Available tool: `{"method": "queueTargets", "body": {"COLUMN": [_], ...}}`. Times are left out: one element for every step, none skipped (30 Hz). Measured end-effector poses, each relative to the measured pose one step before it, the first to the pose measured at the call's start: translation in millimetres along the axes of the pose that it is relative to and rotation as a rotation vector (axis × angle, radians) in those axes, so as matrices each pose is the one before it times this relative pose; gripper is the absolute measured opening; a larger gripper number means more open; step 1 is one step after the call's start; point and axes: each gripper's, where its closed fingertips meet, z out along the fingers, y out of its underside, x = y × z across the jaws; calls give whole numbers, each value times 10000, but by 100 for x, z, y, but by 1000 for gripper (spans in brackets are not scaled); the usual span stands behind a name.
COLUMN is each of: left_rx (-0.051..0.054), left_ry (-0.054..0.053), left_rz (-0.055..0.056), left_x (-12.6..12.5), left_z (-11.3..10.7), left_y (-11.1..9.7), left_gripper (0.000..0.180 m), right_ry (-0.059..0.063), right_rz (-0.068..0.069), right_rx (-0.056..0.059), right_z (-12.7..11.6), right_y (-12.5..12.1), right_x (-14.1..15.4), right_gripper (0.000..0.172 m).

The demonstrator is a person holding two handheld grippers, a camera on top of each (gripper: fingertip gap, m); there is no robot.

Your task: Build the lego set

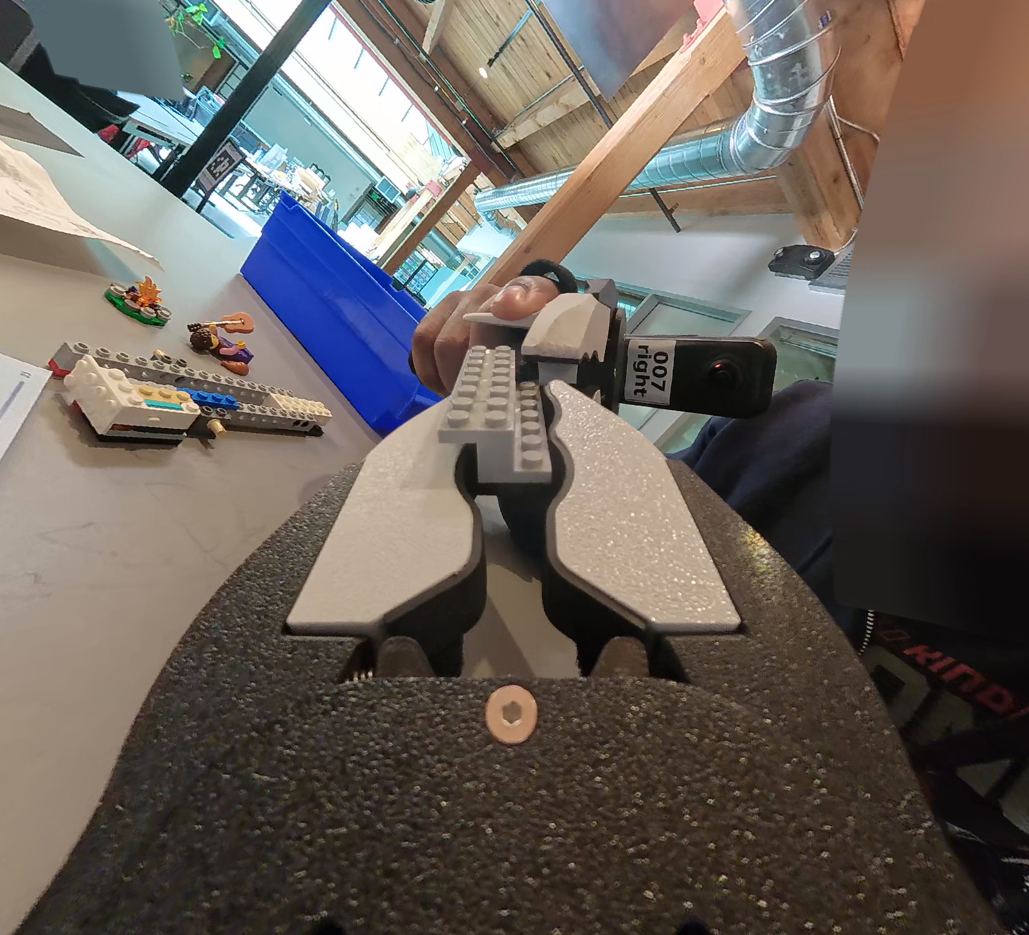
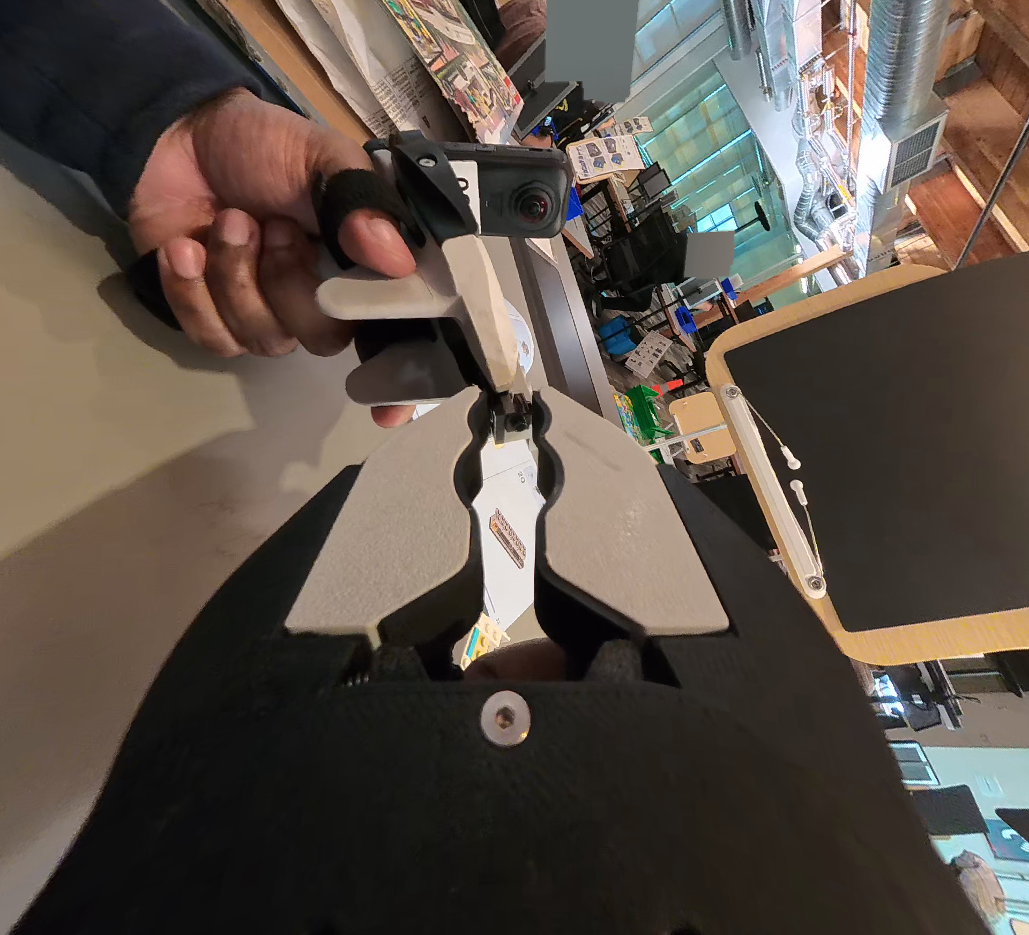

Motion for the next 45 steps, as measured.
{"method": "queueTargets", "body": {"left_rx": [24, -4, 1, -10, -10, -9, -1, 3, 15, 16, 12, 10, 1, 2, 11, 35, 31, 18, 28, 30, 22, 15, 0, 8, 5, 20, 22, 12, 26, 39, 70, 47, 16, 6, 14, -6, -3, -12, -15, -3, 9, 6, -1, 7, 12], "left_ry": [-21, -11, -2, -4, -13, -9, 2, -3, -10, -6, 6, -14, -11, 17, 15, -8, 3, 13, -4, -3, 3, -9, -26, -17, 0, 9, 13, 0, -2, 5, 30, 25, 1, -9, 8, 3, -3, -2, 1, 3, -5, -20, -24, -23, -35], "left_rz": [-3, 0, 6, 9, 6, 3, 3, 1, -2, -3, -6, -5, -6, 5, -8, -22, -25, -18, -3, -9, -15, -16, -12, 10, -8, -10, -2, -5, 9, -8, -27, -46, -25, -1, 12, -2, 8, 27, 18, 5, 5, 15, 28, 75, 123], "left_x": [-38, -22, 0, 1, -14, -7, 1, -4, -19, -13, -9, -28, -24, 25, 5, -23, -12, 1, -10, -11, -6, -28, -39, -22, -1, -1, 18, -4, -1, -1, 17, 4, -16, -19, 16, 5, 4, 13, 9, 7, -9, -29, -15, 8, 37], "left_z": [-8, 9, -2, 17, -1, 24, -1, 2, -1, -10, 5, -2, 0, 23, 22, 0, -15, -24, -19, -30, -15, -23, 0, 9, -2, -16, -18, -4, -2, -14, -9, -12, -2, -2, 1, 5, 7, 22, 10, 1, -11, -16, -14, 2, -16], "left_y": [-26, 3, 4, 9, 23, 19, 2, -4, -18, -23, -8, -17, -1, -1, 2, -41, -33, -41, -47, -48, -36, -19, 0, -17, -18, -33, -29, -13, -37, -57, -89, -42, -18, -18, -23, 12, 9, 24, 23, -2, -22, -11, -15, -23, -54], "left_gripper": [18, 18, 18, 18, 18, 18, 18, 18, 18, 18, 18, 18, 18, 18, 18, 18, 18, 18, 18, 18, 18, 18, 18, 18, 18, 18, 18, 18, 18, 18, 18, 18, 18, 18, 18, 18, 18, 18, 18, 18, 18, 18, 18, 18, 18], "right_ry": [5, -17, -19, -19, -21, -20, -14, -2, 6, -1, -23, -55, -59, -41, -22, -4, 10, 23, 29, 19, -6, -25, -20, -11, -6, 7, 12, 27, 45, 60, 51, 14, -6, 5, 8, -15, -31, -40, -35, -12, 10, 16, 32, 78, 117], "right_rz": [30, 30, 12, 0, 5, 21, 25, 13, 9, 9, 46, 94, 77, 31, 15, 21, 3, -20, -28, -15, 25, 29, 6, 6, 8, 9, 8, -24, -32, -4, 13, 7, 6, 23, 28, 25, 28, 31, 30, 23, 8, 6, 1, -14, 16], "right_rx": [-13, -3, 1, -7, -13, -4, 4, -5, -12, -4, -3, -13, 4, 16, -12, -36, -29, -20, -21, -14, -8, -16, -18, -15, -23, -16, -5, -4, -4, -2, -1, -15, -18, 16, 38, 25, 23, 26, 16, 5, 1, 12, 43, 90, 116], "right_z": [8, 1, -9, -14, -19, -3, -5, 10, 24, 6, 21, 13, -6, -18, -3, 27, 31, 40, 30, 40, 27, 24, 12, 5, 16, 21, 13, 7, 19, 24, 25, 15, 20, -2, 0, -3, -28, -24, -15, 3, 20, 11, 10, 7, 26], "right_y": [37, 14, 5, 14, 22, 9, 8, 19, 21, 3, 16, 35, 14, -6, 10, 24, 4, -2, 2, 6, 15, 32, 39, 7, 4, -6, -7, 0, 2, -16, -16, 2, 26, 1, -8, -1, -4, -1, -1, -5, 21, 21, 3, -40, -39], "right_x": [18, -9, -5, -11, -18, 1, -2, 16, 15, 7, 7, 2, 2, 9, 25, 31, 14, 25, 24, 16, 3, -18, 5, 3, 17, 19, 4, 24, 32, 61, 51, 7, 2, 18, 2, -18, -12, -19, -18, -3, -7, -7, 3, 23, 44], "right_gripper": [15, 15, 15, 14, 14, 14, 14, 14, 14, 14, 14, 14, 14, 14, 13, 13, 13, 13, 13, 13, 13, 13, 13, 13, 13, 13, 13, 13, 13, 13, 12, 12, 12, 12, 12, 12, 12, 12, 12, 12, 12, 12, 12, 12, 12]}}
